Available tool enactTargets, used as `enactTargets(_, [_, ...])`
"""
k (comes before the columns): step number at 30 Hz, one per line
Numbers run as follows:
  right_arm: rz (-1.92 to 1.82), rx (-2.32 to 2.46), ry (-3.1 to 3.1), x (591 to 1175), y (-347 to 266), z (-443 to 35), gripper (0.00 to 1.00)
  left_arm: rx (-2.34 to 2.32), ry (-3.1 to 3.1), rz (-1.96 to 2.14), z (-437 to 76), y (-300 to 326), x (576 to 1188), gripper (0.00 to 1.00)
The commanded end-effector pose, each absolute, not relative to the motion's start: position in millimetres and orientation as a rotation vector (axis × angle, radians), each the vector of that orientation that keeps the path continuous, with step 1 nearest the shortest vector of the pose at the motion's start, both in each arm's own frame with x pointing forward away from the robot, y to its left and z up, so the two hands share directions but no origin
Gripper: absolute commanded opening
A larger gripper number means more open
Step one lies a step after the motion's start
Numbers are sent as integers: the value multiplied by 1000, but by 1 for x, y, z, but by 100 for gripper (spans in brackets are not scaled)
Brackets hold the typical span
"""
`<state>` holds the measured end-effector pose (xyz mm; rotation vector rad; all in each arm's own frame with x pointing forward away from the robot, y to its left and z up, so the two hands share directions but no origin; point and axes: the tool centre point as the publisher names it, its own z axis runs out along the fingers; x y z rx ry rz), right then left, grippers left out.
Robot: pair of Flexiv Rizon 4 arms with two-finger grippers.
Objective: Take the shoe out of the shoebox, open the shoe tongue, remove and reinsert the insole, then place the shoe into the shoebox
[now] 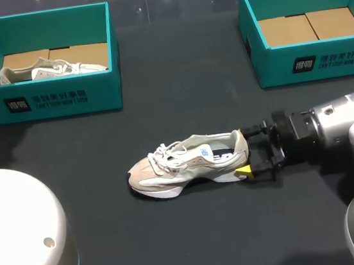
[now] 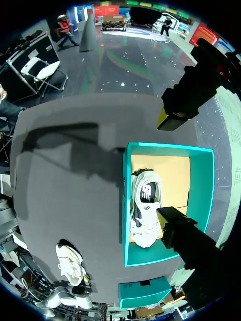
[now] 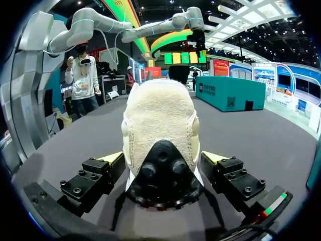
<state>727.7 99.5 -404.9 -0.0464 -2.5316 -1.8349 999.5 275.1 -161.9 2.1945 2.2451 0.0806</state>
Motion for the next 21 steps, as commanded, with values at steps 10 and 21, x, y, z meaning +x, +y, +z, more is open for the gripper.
enactTargets(10, [-1828,-8,-2528,732,113,-411,100,2195,2245,85,-161,275,999,100])
enactTargets(21, [-1811,2,-2535,730,122,-413,100,2195,2245,85,-161,275,999,100])
